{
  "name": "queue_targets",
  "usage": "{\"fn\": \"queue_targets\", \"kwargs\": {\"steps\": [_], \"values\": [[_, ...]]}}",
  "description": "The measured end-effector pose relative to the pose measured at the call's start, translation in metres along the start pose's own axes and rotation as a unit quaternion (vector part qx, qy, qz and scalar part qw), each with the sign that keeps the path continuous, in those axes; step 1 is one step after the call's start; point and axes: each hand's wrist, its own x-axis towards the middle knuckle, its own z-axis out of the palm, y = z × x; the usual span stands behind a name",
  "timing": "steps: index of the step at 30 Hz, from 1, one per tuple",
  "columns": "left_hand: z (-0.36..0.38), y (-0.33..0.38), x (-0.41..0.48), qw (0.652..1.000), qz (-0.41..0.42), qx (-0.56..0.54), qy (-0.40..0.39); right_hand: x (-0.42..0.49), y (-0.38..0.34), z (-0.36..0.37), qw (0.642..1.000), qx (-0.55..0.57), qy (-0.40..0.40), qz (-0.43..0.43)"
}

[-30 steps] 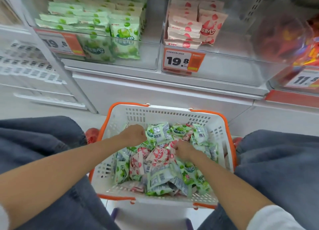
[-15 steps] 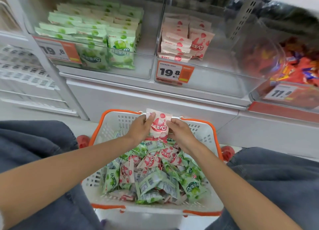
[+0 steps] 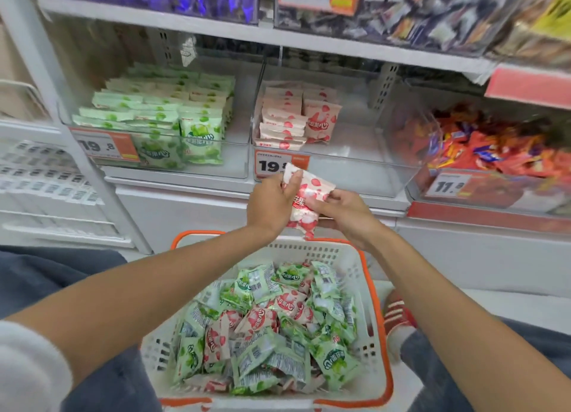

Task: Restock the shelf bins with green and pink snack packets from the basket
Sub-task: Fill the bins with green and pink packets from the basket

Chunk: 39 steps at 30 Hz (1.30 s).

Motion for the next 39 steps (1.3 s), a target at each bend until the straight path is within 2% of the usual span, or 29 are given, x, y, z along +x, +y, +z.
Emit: {"fn": "queue_targets", "kwargs": {"steps": [5,8,10,13,16,19,23,26,31,39], "values": [[-0.001,0.059,0.059,0.996,0.079,-0.022,0.018,0.014,-0.064,-0.030,0.997,-0.006,0.047,-0.066],[0.001,0.076,0.104,0.993,0.114,-0.017,0.008,0.039,-0.094,-0.049,0.989,-0.012,0.108,-0.102],[0.001,0.074,0.131,0.990,0.129,0.053,-0.012,0.065,-0.104,-0.064,0.982,-0.020,0.159,-0.104],[0.000,0.055,0.160,0.958,0.114,0.255,-0.063,0.115,-0.100,-0.079,0.975,-0.066,0.201,-0.065],[0.003,0.032,0.171,0.934,0.095,0.324,-0.120,0.163,-0.085,-0.077,0.970,-0.132,0.204,-0.013],[0.006,0.014,0.179,0.949,0.073,0.285,-0.116,0.195,-0.074,-0.066,0.967,-0.151,0.207,0.004],[0.009,0.008,0.178,0.959,0.074,0.257,-0.089,0.227,-0.062,-0.062,0.941,-0.234,0.241,0.041],[0.009,0.008,0.175,0.959,0.091,0.259,-0.068,0.246,-0.051,-0.069,0.932,-0.286,0.212,0.066],[0.010,0.006,0.175,0.959,0.095,0.259,-0.064,0.225,-0.058,-0.047,0.934,-0.321,0.156,0.014],[0.010,0.006,0.173,0.962,0.096,0.249,-0.061,0.220,-0.059,-0.046,0.928,-0.328,0.175,0.005]]}}
